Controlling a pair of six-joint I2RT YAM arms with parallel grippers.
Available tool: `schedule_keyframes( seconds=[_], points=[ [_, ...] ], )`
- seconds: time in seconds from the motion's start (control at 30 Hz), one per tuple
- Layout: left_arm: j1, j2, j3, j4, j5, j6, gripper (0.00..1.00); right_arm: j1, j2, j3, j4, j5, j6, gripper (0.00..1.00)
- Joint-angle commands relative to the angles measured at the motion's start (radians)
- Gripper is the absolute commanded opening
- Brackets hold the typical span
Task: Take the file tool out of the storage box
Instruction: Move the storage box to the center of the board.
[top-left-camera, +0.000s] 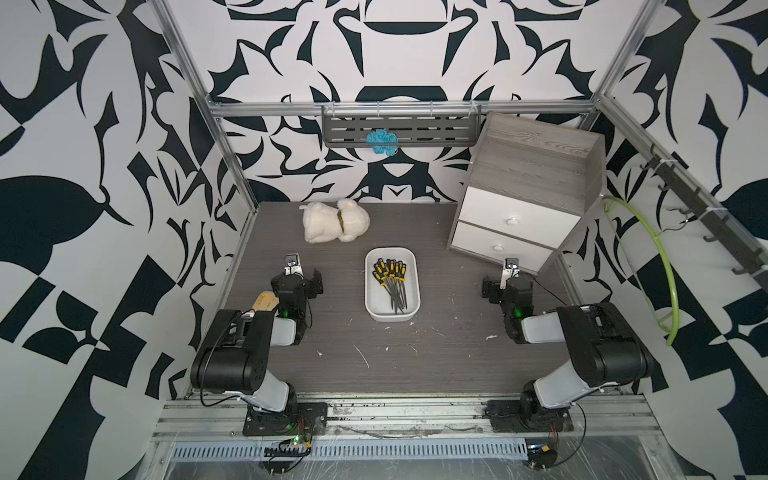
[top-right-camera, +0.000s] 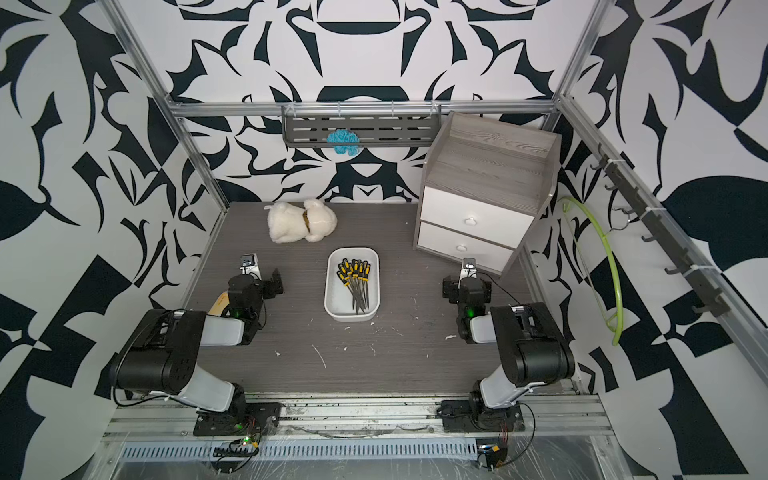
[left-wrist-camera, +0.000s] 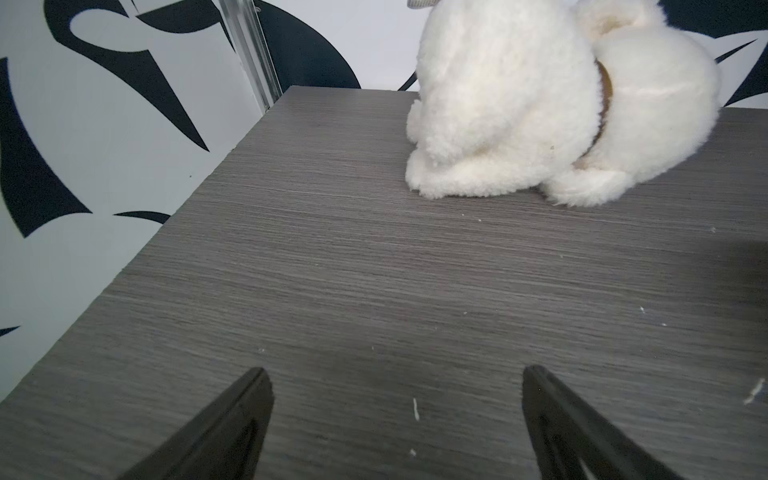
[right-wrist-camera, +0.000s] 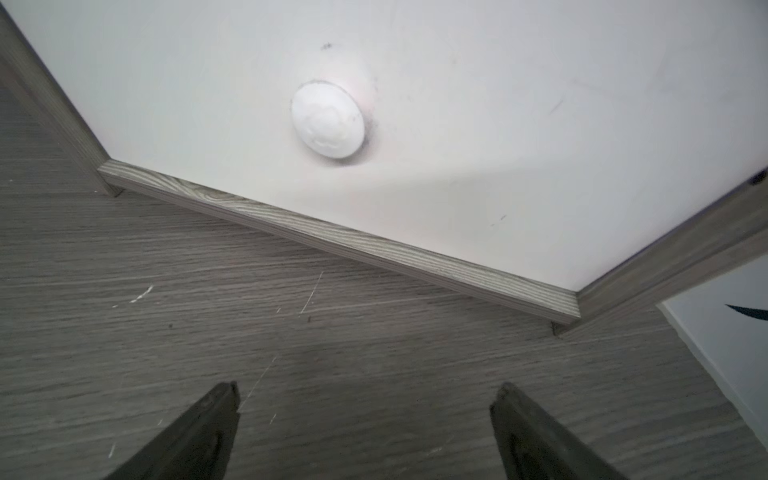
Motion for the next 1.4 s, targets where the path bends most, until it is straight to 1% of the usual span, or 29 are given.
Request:
schedule_keyframes(
  seconds=[0.0,0.83,0.9,0.93,0.97,1.0,1.07,1.1,1.13,1.17,1.2,1.23,1.3,1.37],
  points=[
    [0.005,0.003,0.012,0.012,-0.011,-0.004,0.99,-0.003,-0.016,0.023,0.024,0.002,0.008,1.00],
    [0.005,0.003,0.010,0.014,-0.011,-0.003,0.99,-0.003,-0.017,0.023,0.023,-0.002,0.007,0.99],
    [0.003,-0.003,0.001,0.035,-0.013,0.002,0.99,-0.003,-0.023,0.015,0.048,-0.004,0.005,1.00],
    [0.000,-0.017,-0.005,0.043,-0.023,0.004,0.99,0.000,-0.057,0.013,0.030,-0.005,0.000,1.00],
    [-0.009,-0.049,-0.009,0.025,-0.036,0.009,0.99,0.004,-0.115,0.018,-0.037,-0.006,-0.004,0.99],
    [-0.016,-0.087,-0.001,-0.028,-0.046,0.010,0.99,0.004,-0.182,0.037,-0.127,0.000,0.004,0.99],
    [-0.034,-0.163,0.019,-0.130,-0.073,0.006,0.99,0.020,-0.275,0.065,-0.243,0.012,0.004,1.00],
    [-0.069,-0.206,0.027,-0.167,-0.120,0.027,0.99,0.025,-0.320,0.087,-0.306,0.001,0.048,1.00],
    [-0.110,-0.250,0.040,-0.211,-0.179,0.046,0.99,0.025,-0.352,0.108,-0.356,-0.036,0.102,1.00],
    [-0.153,-0.312,0.060,-0.262,-0.232,0.047,0.99,0.027,-0.383,0.138,-0.418,-0.114,0.162,1.00],
    [-0.188,-0.361,0.088,-0.328,-0.239,0.022,0.99,0.032,-0.405,0.170,-0.483,-0.173,0.222,1.00],
    [-0.208,-0.406,0.118,-0.418,-0.209,-0.010,0.99,0.036,-0.414,0.196,-0.527,-0.232,0.260,0.99],
    [-0.233,-0.502,0.182,-0.603,-0.130,-0.116,0.99,0.043,-0.432,0.245,-0.607,-0.348,0.346,0.99],
    [-0.242,-0.570,0.202,-0.683,-0.050,-0.200,0.99,0.067,-0.454,0.278,-0.665,-0.415,0.407,0.97]
  ],
)
